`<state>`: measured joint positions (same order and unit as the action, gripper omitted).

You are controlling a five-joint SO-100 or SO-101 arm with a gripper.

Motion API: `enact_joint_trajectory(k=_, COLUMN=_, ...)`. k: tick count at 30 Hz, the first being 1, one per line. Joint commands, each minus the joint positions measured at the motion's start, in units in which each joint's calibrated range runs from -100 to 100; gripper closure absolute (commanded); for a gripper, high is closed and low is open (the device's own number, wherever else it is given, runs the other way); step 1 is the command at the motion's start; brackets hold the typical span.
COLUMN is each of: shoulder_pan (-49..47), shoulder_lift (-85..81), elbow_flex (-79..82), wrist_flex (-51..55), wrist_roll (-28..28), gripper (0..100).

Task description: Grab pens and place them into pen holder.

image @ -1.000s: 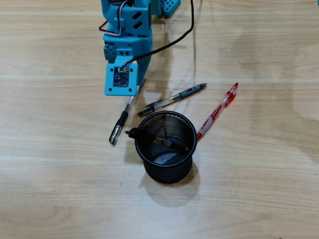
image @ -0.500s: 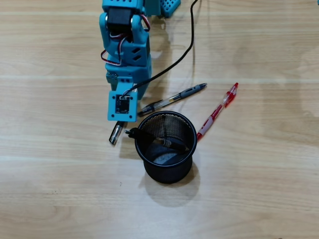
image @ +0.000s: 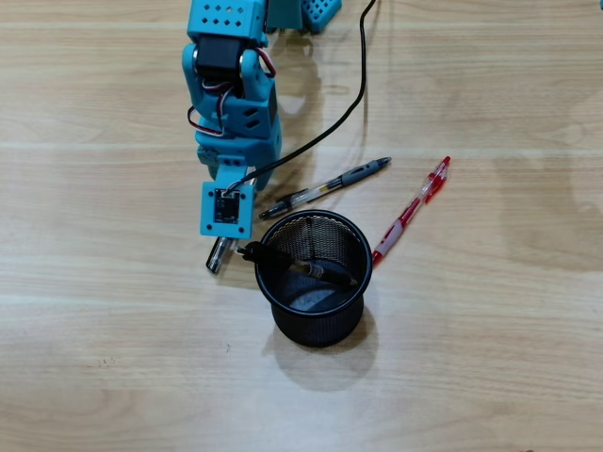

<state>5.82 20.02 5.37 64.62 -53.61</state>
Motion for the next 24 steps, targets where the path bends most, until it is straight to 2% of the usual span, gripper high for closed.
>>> enact_joint_trajectory(k=1, shoulder_pan=0.13, shoulder_lift=0.60, elbow_flex=-2.17, wrist_flex=-1.81, wrist_roll=-0.16, gripper=83)
enact_joint_trajectory(k=8, shoulder_pan=-0.05, shoulder_lift=2.54, elbow_flex=-2.17, wrist_flex=-2.16, wrist_roll=-0.16, gripper=92)
enact_joint_trajectory(k=17, shoulder_pan=0.67, shoulder_lift=2.45, elbow_flex=-1.81, wrist_flex=-1.64, wrist_roll=-0.16, gripper=98)
enact_joint_trajectory(k=24, shoulder_pan=2.03, shoulder_lift=1.36, elbow_flex=-2.35, wrist_flex=-1.73, wrist_roll=0.09, gripper=98)
